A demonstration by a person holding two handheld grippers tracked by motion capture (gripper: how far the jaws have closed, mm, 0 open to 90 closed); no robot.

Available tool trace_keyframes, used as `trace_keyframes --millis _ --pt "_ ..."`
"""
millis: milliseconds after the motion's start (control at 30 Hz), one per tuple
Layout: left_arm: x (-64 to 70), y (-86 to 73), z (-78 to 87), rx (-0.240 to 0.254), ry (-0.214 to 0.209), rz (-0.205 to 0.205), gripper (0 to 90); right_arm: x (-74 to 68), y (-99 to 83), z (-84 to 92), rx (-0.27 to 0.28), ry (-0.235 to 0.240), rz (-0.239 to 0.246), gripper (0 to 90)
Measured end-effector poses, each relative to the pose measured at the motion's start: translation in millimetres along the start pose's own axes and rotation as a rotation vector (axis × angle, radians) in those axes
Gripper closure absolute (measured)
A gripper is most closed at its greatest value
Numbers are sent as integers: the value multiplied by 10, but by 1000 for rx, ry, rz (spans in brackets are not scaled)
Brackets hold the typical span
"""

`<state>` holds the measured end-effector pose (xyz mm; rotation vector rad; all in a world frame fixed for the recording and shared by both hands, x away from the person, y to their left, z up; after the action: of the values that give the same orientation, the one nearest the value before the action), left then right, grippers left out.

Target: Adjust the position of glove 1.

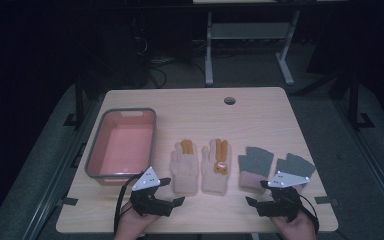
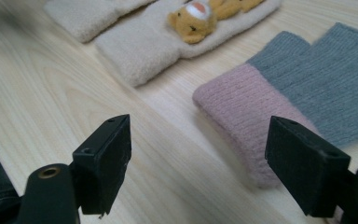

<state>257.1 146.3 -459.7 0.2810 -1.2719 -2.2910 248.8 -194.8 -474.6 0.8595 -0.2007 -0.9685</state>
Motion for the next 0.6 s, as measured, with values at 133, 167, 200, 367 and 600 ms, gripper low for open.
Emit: trace_keyframes --millis 133,167,200,367,600 --pt "-4 -6 -12 -2 2 1 180 -14 -5 13 4 3 2 225" --pt "-6 -17 -23 -7 -2 6 179 -17 -1 21 4 7 4 224" --pt "-4 -21 -27 -8 -6 10 179 -17 5 20 7 7 9 224" --pt "6 -19 -13 -8 2 -10 179 -56 64 18 8 27 8 216" --pt "17 -26 -27 -8 -1 -2 179 -113 228 26 -16 93 7 197"
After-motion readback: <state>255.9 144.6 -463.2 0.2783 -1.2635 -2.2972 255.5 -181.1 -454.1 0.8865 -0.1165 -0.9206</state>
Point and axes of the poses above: each handheld gripper's, and its own axes: z roughly backward along the jaws, y roughly out of its top, x roughly to its right, the point moved 4 cm from there along -z, roughly forward along the jaws, and after that the axes turned 8 degrees about -z, right-handed, at the moved point
